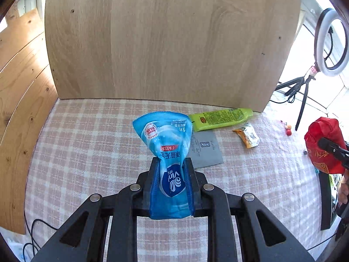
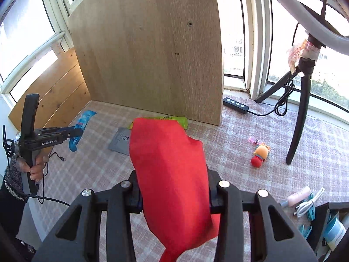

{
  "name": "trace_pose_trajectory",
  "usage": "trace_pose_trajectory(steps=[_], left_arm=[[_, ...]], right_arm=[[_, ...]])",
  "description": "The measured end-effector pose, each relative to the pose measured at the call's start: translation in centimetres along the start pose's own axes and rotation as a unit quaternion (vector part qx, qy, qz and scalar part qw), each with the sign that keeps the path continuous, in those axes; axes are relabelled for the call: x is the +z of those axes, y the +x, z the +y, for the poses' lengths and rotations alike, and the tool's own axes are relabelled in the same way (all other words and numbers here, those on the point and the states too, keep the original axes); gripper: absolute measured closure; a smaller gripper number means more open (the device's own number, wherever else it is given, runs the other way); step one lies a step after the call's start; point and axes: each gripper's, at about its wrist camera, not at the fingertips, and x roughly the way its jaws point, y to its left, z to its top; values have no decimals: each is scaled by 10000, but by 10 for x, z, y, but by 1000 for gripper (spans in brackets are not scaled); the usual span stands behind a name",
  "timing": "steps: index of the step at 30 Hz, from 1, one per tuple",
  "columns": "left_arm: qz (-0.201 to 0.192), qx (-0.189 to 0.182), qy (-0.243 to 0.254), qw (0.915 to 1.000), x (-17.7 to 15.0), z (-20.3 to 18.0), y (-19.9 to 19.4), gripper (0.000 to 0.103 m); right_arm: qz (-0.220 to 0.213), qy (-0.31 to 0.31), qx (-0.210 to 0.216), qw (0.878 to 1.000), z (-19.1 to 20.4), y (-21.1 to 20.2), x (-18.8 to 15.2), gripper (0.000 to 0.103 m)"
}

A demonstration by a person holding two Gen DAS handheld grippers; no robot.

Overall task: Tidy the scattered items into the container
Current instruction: 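Carry the tissue pack and red cushion to the tray and release them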

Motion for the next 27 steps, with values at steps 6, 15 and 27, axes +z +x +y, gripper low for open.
trace_pose_trajectory(steps=[6, 15, 27], left_arm=[[-153, -562, 491, 9971, 4, -44, -28, 83], [-127, -1557, 1564, 9753, -4, -160, -86, 83], [-181, -2183, 2167, 9513, -61, -340, -117, 83]], right_arm=[[-355, 555, -618, 9959, 3, -75, -42, 66], [-790, 1529, -1630, 9715, -31, -194, -120, 66], [-1191, 2490, -2627, 9245, -168, -313, -214, 66]])
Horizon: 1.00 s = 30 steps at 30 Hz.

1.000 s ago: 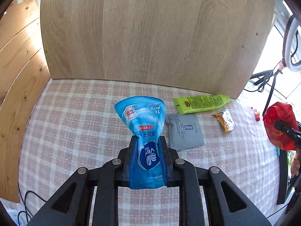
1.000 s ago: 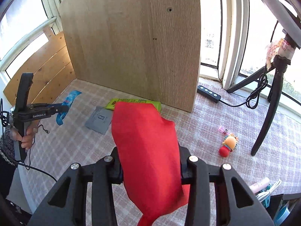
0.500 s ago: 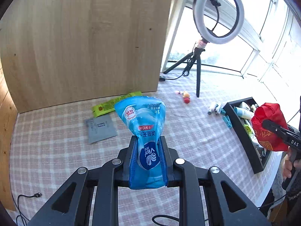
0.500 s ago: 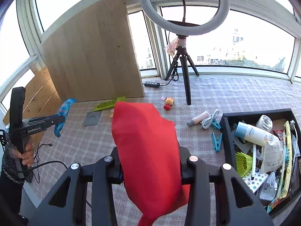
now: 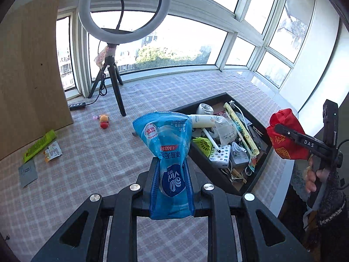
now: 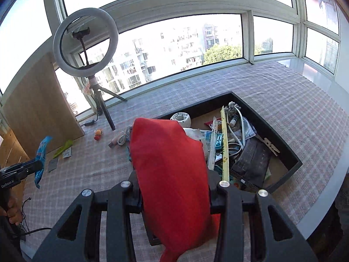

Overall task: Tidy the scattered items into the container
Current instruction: 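Carry the tissue pack and red cushion to the tray and release them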

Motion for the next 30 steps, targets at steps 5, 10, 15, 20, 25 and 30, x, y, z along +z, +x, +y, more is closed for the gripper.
trace_pose_trajectory(steps=[5, 10, 15, 20, 25, 30], left_arm=[[-14, -142, 46, 9999, 17, -77, 42, 83], [136, -259, -17, 9996, 29, -136, 93, 82], [415, -293, 23, 9987, 34, -174, 137, 82], [458, -57, 161, 9988, 40, -195, 154, 56], [494, 86, 98, 9987, 44, -194, 157, 48], [473, 183, 51, 9987, 43, -186, 152, 48]], right_arm=[[84, -114, -21, 9999, -68, 3, 19, 66], [149, 65, 77, 9998, -123, 20, 37, 66], [346, 63, 227, 9991, -147, 45, 46, 65], [469, 119, 412, 9980, -153, 63, 54, 46], [331, -114, 296, 9989, -147, 65, 63, 35], [290, -106, 404, 9987, -147, 69, 67, 35]])
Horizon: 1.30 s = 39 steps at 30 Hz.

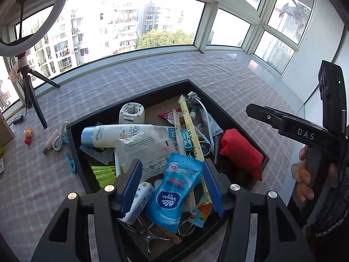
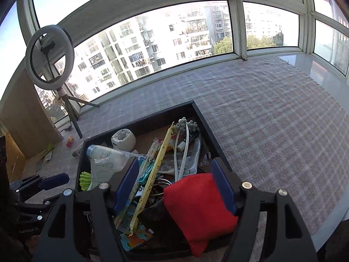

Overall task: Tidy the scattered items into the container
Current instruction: 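Carry the tissue pack and red cushion to the tray and release them, then grasp the orange snack sachet with the left gripper while the right grasps the toy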

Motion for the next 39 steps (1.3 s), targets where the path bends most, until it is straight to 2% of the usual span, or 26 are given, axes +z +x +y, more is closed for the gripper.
trace_pose_trajectory(steps=[5, 12, 18, 24, 27, 31, 35, 39], left_arm=[[-49, 152, -190, 9997, -6, 26, -14, 48], [-71, 757, -538, 9957, -35, 100, -53, 48], [-154, 1191, -1100, 9866, -74, 198, -101, 48], [-246, 1581, -1587, 9743, -112, 304, -152, 48], [-284, 1705, -1851, 9674, -123, 352, -166, 48], [-352, 1671, -2209, 9602, -120, 402, -159, 47], [-388, 1749, -2280, 9570, -98, 424, -130, 37], [-309, 1777, -2427, 9532, -77, 442, -94, 37]], right_arm=[[-108, 17, 218, 9997, 9, 0, 2, 35], [-192, -88, 754, 9969, 50, 8, 0, 35], [-128, -347, 1071, 9936, 123, 20, -13, 35], [-80, -535, 1240, 9908, 216, 31, -31, 35], [4, -617, 1278, 9899, 264, 44, -38, 35], [198, -838, 1258, 9883, 321, 73, -35, 35], [377, -1072, 1200, 9862, 365, 113, -26, 35], [581, -1346, 1177, 9822, 397, 158, -18, 35]])
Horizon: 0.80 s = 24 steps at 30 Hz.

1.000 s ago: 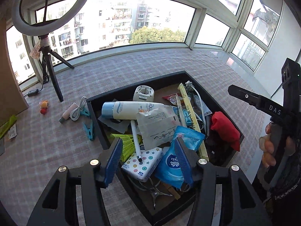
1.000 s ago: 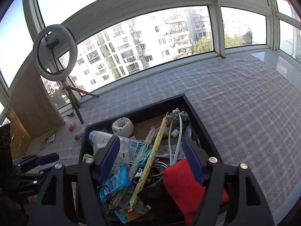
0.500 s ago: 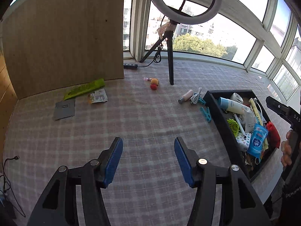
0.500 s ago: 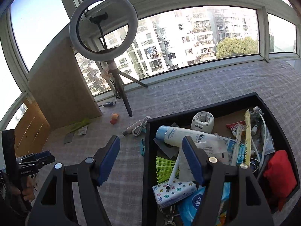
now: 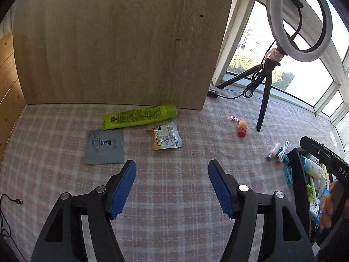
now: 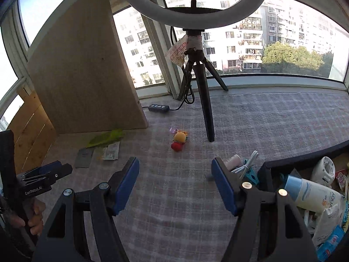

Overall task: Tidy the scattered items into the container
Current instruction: 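Grasp the orange snack sachet with the left gripper while the right grasps the toy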

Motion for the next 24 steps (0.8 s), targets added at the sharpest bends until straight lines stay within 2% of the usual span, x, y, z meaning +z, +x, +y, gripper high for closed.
trace_pose_trajectory(steps=[8, 14, 24], left_arm=[[231, 301, -37, 9993, 22, -6, 66, 36], [424, 439, -114, 9981, 32, -1, 101, 36], [536, 640, -3, 9965, 34, -3, 126, 36]], right_arm=[[500, -209, -148, 9984, 9, 95, 13, 35], [684, -98, -335, 9970, 3, 132, 19, 35], [868, -299, -771, 9928, 10, 171, 29, 35]])
